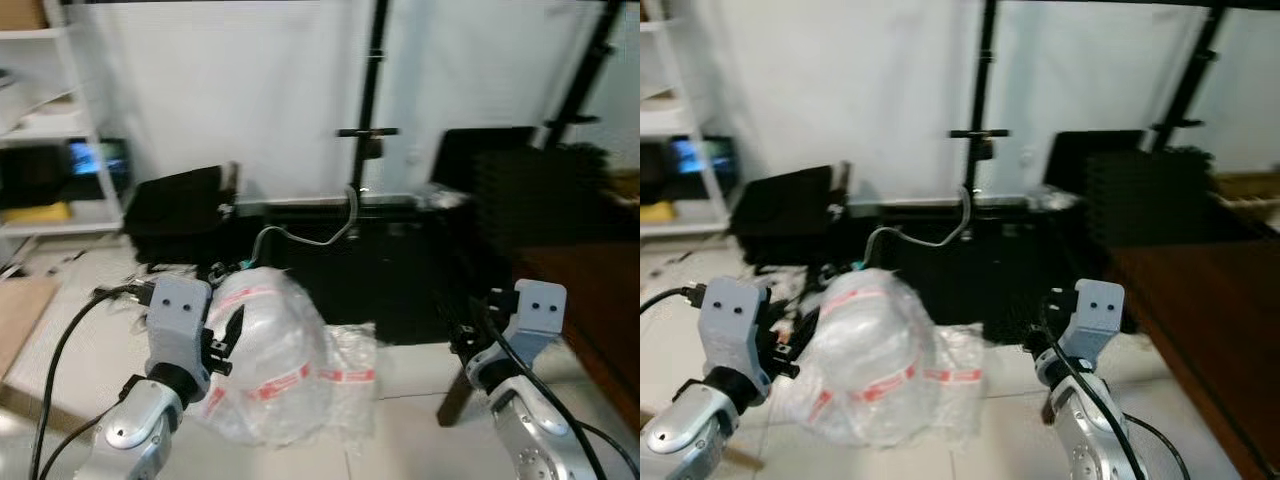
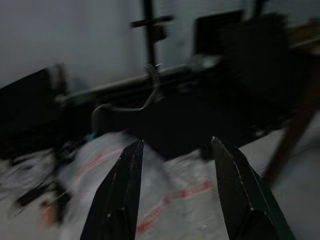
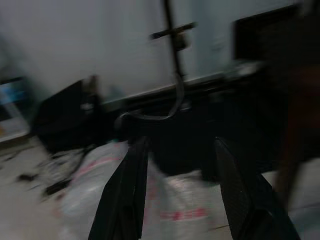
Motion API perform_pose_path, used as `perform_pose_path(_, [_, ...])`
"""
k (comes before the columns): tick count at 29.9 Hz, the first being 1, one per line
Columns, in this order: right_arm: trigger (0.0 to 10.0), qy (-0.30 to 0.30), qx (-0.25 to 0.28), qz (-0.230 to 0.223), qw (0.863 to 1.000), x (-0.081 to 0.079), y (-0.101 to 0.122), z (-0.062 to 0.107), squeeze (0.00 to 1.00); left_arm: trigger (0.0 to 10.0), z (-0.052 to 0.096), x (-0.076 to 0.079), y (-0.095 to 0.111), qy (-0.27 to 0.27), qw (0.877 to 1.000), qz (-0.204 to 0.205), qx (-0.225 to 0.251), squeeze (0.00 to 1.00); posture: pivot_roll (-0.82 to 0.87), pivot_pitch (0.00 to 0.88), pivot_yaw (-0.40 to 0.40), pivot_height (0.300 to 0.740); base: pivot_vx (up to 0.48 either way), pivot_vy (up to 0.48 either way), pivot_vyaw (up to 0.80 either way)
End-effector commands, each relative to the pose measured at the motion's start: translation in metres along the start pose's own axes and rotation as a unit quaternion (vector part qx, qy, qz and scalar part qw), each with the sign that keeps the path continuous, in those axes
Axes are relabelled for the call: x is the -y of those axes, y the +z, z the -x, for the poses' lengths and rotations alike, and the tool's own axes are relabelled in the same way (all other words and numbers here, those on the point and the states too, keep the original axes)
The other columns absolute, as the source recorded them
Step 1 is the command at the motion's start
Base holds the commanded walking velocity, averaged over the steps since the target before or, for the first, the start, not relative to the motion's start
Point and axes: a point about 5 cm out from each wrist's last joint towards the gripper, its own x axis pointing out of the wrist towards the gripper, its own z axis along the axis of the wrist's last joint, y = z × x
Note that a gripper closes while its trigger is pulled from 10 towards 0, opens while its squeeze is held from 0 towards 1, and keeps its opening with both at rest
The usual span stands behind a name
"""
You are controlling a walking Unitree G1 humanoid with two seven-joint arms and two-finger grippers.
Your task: Setting the table
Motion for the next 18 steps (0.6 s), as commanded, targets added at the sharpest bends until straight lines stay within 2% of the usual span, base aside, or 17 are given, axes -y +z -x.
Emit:
perform_pose_path(1, [10.0, 0.0, -0.01, -0.003, 1.0, -0.0013, -0.0049, 0.0017, 0.0, 10.0, 0.0019, -0.0023, -0.0035, 0.005, 1.0, -0.002, -0.007, 0.0, 0.06, 0.125, 0.077, 0.74, 0.0, 0.0, -0.8])
perform_pose_path(13, [10.0, 0.001, -0.008, 0.002, 1.0, -0.0005, -0.004, 0.0019, 0.0, 10.0, 0.0006, 0.0004, -0.0046, -0.001, 1.0, 0.001, -0.006, 0.0, 0.05, 0.126, 0.076, 0.74, 0.0, 0.0, -0.8])
perform_pose_path(18, [10.0, 0.005, -0.005, 0.015, 1.0, -0.0028, -0.003, 0.0022, 0.0, 10.0, -0.0022, 0.005, -0.0056, -0.027, 1.0, 0.004, -0.004, 0.0, 0.04, 0.121, 0.078, 0.74, 0.0, 0.0, -0.8])
